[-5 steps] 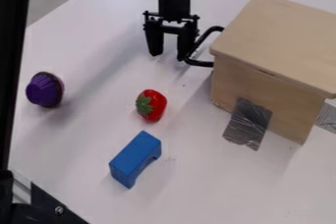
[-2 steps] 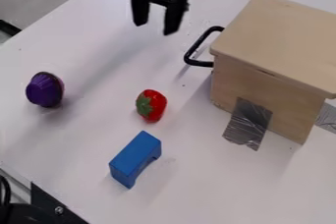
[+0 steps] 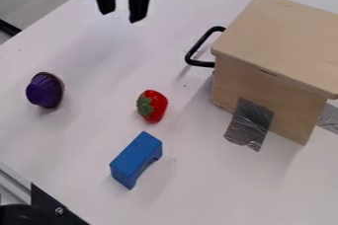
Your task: Close the drawer
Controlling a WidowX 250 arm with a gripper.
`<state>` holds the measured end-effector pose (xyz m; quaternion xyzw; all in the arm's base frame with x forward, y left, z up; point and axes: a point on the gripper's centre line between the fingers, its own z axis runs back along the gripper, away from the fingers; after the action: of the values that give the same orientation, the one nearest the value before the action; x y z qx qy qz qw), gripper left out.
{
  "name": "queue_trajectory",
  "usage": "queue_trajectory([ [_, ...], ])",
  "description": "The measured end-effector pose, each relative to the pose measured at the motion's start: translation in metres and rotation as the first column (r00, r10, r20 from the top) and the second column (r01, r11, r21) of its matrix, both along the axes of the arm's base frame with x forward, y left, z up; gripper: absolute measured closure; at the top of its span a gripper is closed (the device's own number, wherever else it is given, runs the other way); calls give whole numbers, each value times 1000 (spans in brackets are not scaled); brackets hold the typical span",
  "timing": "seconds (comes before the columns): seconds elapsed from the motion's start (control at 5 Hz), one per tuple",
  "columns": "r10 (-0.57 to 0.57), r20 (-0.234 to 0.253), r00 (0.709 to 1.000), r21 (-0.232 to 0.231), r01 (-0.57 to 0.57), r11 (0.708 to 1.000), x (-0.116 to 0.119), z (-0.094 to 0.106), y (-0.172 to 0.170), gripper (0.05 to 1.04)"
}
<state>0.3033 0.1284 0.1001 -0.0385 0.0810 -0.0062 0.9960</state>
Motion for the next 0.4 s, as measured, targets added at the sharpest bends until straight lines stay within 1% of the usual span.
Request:
queue_trajectory([
  [0.2, -39, 30, 999, 55, 37, 998, -8, 0, 4, 85],
  [0.4, -87, 38, 995, 142, 81, 987, -12, -9, 2, 85],
])
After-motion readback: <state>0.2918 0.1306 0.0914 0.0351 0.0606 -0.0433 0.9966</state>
